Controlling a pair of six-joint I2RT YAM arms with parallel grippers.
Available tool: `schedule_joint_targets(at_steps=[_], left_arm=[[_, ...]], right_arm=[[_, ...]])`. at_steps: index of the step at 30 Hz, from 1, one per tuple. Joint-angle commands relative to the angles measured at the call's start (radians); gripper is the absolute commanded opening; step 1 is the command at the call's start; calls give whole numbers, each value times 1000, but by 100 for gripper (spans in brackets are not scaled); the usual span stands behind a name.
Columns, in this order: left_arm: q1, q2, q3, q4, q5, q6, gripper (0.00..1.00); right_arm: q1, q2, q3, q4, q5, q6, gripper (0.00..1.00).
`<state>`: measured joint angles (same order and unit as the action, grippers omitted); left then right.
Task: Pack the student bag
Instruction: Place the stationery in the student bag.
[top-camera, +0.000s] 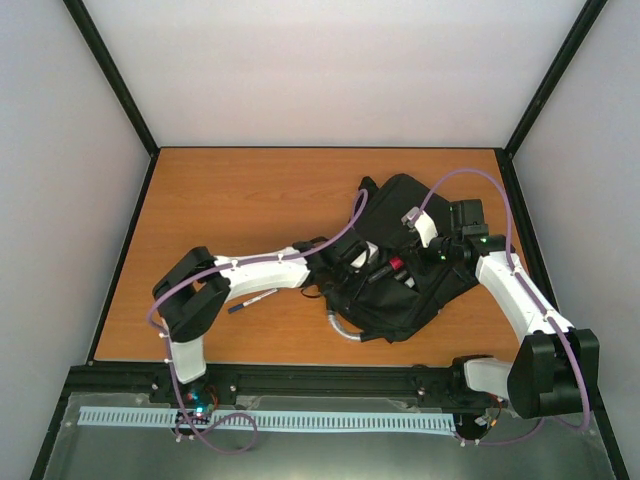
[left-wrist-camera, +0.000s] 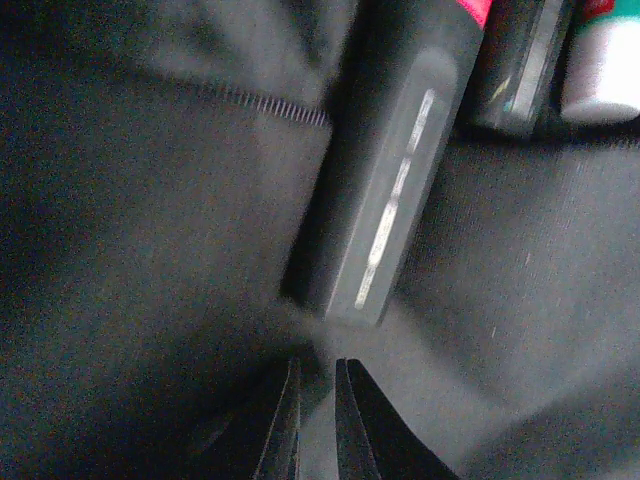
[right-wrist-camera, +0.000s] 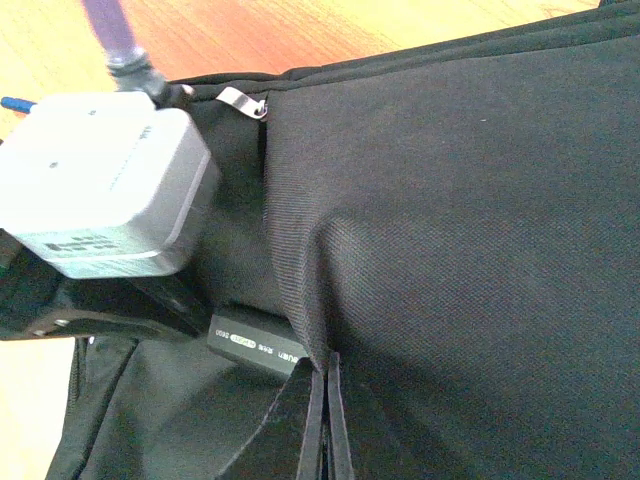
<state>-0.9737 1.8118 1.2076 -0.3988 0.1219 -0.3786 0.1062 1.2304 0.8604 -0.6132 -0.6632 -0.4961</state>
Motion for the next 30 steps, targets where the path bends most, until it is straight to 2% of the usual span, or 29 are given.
schedule_joint_targets(at_steps=[1,8,17,21,30], left_arm=[[-6,67,107,59,-3,9,14],[-6,147,227,98,-46,2,16],[-6,255,359,125,17,-22,20],[-7,242,338,146,24,-35,21],[-6,28,178,93,-24,-14,33]], right_arm=[[-5,4,5,6,-31,1,3],[-5,12,5,6,-27,1,3],[-5,14,4,3,-23,2,3],[-5,12,5,6,-23,1,3],[-5,8,6,3,-27,0,3]])
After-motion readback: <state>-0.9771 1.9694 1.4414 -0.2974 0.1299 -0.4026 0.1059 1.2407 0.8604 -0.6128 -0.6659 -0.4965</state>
